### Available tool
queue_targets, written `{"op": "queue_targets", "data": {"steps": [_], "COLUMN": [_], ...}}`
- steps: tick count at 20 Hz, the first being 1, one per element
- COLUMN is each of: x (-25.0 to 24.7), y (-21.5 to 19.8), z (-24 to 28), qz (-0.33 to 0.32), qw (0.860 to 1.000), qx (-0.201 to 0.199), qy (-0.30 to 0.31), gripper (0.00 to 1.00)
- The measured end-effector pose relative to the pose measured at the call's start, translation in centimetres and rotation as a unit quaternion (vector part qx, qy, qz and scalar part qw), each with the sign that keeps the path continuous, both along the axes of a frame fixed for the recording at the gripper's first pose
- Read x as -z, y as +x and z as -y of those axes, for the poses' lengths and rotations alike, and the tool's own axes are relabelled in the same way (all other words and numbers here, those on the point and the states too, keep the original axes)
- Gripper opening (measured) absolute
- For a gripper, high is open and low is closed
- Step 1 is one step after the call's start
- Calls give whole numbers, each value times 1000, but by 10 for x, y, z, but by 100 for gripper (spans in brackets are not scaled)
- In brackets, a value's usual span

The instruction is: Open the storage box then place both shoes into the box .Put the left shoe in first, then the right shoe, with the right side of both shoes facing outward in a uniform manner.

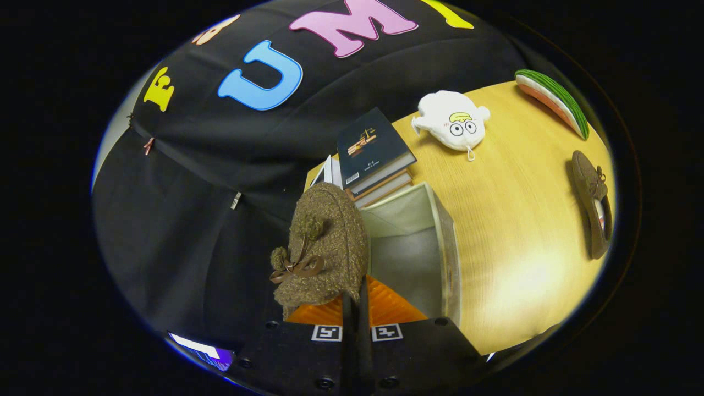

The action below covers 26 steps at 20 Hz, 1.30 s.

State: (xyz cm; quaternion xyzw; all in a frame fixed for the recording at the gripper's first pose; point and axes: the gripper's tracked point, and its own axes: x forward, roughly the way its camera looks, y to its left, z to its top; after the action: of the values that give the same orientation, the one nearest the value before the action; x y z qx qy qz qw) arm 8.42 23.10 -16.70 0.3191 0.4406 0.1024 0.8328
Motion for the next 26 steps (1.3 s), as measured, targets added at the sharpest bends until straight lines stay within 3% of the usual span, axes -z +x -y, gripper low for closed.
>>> {"op": "queue_targets", "data": {"steps": [8,13,14,18,23,26], "x": [59,78,80,67,17,3], "y": [10,13,11,10,2,-10], "z": [-18,-42,-47,-60,-38,14], "qz": [-41,-73,-81,-64,-5,59], "qw": [998,997,996,998,999,994], "qx": [23,16,11,-17,-41,-47], "qy": [-48,-27,-21,-11,-13,-84], "gripper": [5,6,10,100,98,98]}}
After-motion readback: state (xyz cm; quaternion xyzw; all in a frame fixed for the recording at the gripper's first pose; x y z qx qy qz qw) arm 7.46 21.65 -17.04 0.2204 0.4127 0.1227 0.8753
